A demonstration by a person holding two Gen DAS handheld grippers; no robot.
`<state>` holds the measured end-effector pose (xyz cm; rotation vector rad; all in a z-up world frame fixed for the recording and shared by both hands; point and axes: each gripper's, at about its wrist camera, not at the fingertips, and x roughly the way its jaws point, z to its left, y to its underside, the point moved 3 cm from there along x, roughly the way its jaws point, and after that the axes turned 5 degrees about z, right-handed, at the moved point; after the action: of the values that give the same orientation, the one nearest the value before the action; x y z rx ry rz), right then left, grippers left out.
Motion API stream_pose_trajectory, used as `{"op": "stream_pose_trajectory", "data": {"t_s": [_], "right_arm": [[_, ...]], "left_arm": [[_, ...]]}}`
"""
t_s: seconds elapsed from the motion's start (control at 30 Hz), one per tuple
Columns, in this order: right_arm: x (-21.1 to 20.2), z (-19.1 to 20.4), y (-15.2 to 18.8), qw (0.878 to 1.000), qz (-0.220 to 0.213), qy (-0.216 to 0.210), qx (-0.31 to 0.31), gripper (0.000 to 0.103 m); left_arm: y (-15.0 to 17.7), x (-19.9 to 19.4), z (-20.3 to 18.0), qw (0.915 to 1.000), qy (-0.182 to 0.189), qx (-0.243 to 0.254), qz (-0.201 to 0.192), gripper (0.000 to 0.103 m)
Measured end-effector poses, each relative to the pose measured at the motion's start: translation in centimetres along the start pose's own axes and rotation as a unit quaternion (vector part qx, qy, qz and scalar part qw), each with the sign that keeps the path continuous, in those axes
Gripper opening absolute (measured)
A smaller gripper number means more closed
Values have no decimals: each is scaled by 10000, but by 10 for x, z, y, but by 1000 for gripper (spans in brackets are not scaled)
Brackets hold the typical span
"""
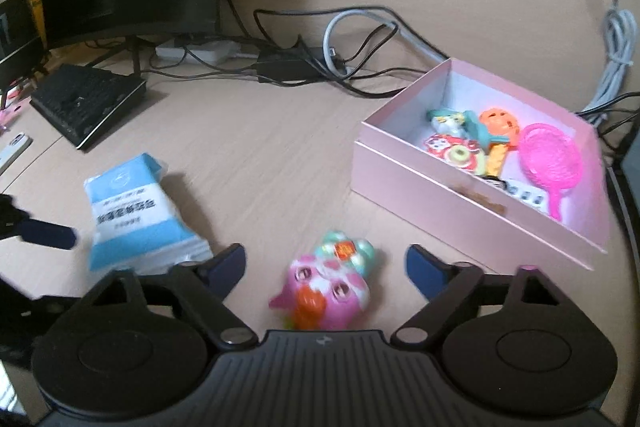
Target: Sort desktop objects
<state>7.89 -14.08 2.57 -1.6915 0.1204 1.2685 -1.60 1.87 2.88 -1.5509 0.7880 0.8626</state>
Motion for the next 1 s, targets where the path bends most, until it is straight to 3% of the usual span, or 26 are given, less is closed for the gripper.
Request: {"op": "stream_pose_trajectory", "data": {"t_s": [0.13, 0.27, 0.37, 0.47, 0.7, 0.83, 0.97, 1.0], "right_arm": [[9, 0, 1, 9997, 245, -90, 5, 49], [-9, 0, 12, 9996, 253, -108, -34, 43], [-27, -4, 23, 9998, 203, -51, -23, 42], [-45, -6, 33, 9999, 106, 33, -45, 37], [-71, -15, 45, 9998, 14, 202, 64, 37], [-89, -15, 47, 9994, -215, 285, -11, 40], [-100, -17, 43, 9985, -376, 347, -205, 60], [-100, -17, 42, 9983, -372, 356, -258, 61]], "left_arm": [[-15, -1, 9, 9987, 370, -345, 28, 97], [-28, 8, 13, 9961, 422, -755, 164, 98], [-43, 24, 10, 9959, 55, -859, 280, 99], [-58, 39, 5, 9954, -81, -874, 393, 99], [-72, 57, -13, 9969, -520, -457, 383, 97], [-67, 54, -15, 9977, -533, -278, 311, 61], [-56, 46, -11, 9985, -434, -206, 273, 60], [-52, 44, -10, 9985, -449, -186, 254, 60]]}}
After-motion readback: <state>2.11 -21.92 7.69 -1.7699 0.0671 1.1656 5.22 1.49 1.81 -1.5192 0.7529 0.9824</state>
